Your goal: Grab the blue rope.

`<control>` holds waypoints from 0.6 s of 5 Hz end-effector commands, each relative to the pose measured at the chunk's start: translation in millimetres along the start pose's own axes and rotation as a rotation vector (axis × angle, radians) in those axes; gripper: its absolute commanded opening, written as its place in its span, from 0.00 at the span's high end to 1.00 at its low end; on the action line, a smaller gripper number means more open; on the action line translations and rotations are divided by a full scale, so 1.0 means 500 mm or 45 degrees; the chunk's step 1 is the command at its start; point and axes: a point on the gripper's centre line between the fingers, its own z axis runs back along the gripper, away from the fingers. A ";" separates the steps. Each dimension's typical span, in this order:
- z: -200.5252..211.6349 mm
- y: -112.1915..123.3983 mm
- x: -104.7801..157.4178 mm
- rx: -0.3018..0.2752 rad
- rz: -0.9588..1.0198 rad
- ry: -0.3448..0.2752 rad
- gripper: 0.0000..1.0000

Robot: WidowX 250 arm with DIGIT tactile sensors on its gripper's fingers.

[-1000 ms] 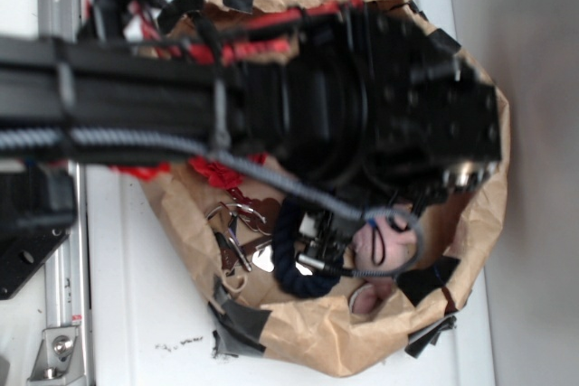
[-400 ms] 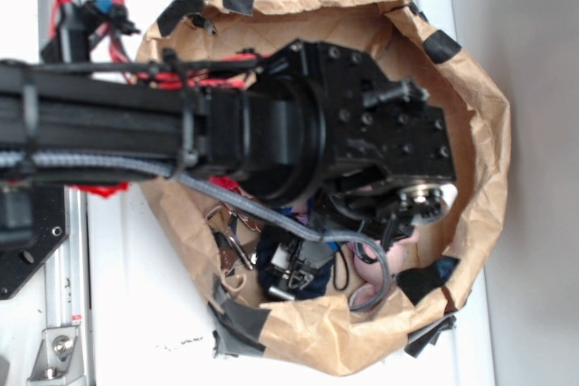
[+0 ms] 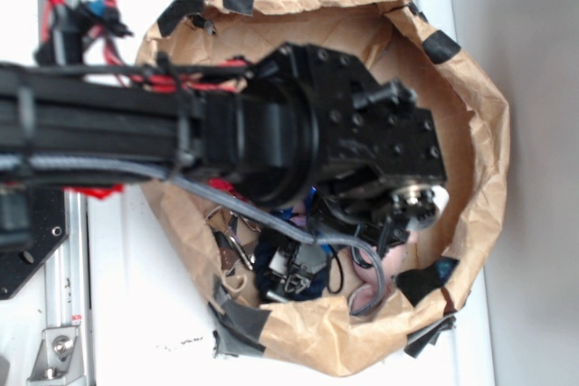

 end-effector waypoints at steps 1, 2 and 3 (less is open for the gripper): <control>-0.092 0.022 0.020 0.040 -0.131 0.091 0.00; -0.136 0.034 0.017 0.120 -0.222 0.165 0.53; -0.117 0.031 0.005 0.130 -0.203 0.114 1.00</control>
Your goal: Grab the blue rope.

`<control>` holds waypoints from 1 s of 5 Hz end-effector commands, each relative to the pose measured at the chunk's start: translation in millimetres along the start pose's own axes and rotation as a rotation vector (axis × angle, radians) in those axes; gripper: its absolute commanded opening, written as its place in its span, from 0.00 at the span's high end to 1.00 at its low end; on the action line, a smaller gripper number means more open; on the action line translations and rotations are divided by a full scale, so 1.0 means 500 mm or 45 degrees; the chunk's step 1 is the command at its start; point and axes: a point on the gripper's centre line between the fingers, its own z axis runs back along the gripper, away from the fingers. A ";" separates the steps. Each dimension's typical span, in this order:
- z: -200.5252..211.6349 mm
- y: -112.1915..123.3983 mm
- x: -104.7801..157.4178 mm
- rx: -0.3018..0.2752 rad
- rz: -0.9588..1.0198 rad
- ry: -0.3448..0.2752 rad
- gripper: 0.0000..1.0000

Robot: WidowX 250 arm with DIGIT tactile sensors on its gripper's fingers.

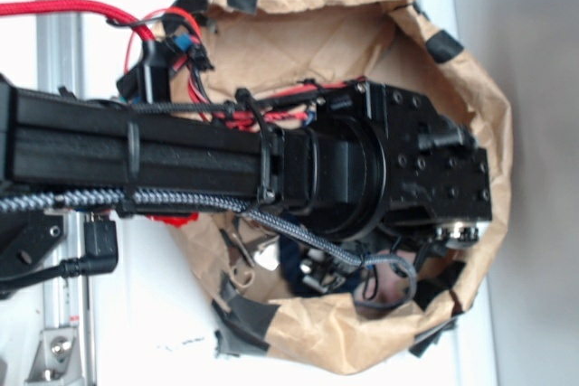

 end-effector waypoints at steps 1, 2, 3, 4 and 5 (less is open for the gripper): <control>-0.043 -0.025 -0.022 0.018 -0.046 0.003 1.00; -0.027 -0.010 -0.034 0.020 -0.006 -0.044 1.00; -0.007 0.005 -0.053 0.057 0.077 -0.056 1.00; 0.090 0.032 -0.077 0.071 0.229 -0.214 1.00; 0.184 0.074 -0.114 -0.077 0.447 -0.458 1.00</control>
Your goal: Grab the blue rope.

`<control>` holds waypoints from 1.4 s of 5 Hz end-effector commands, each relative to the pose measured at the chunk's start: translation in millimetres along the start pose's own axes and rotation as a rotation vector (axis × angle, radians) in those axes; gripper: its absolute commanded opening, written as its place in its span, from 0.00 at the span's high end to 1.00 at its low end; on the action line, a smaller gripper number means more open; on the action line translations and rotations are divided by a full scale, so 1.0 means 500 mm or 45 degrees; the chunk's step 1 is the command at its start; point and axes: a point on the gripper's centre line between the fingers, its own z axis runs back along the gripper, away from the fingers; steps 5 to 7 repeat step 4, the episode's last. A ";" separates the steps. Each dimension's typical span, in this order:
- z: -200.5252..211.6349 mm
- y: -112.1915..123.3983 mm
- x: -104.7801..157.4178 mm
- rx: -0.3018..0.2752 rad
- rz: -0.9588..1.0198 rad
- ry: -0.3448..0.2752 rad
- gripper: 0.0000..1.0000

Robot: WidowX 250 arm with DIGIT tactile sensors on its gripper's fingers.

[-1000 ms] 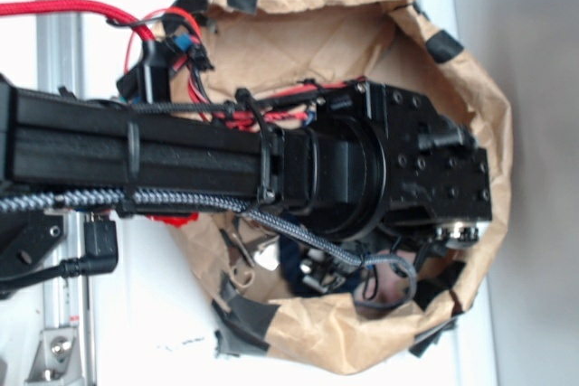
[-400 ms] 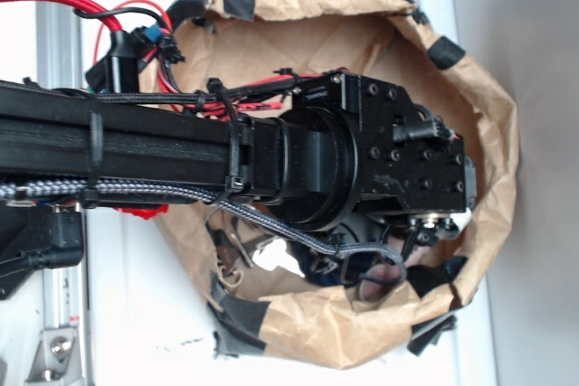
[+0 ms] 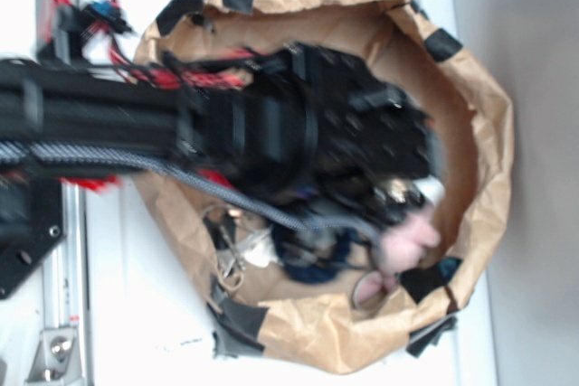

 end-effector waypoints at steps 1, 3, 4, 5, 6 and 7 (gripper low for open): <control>0.223 0.018 0.016 -0.059 0.311 -0.264 1.00; 0.234 0.022 0.043 -0.002 0.392 -0.218 1.00; 0.221 0.023 0.048 -0.016 0.403 -0.189 1.00; 0.221 0.023 0.048 -0.016 0.403 -0.189 1.00; 0.221 0.023 0.048 -0.016 0.403 -0.189 1.00; 0.221 0.023 0.048 -0.016 0.403 -0.189 1.00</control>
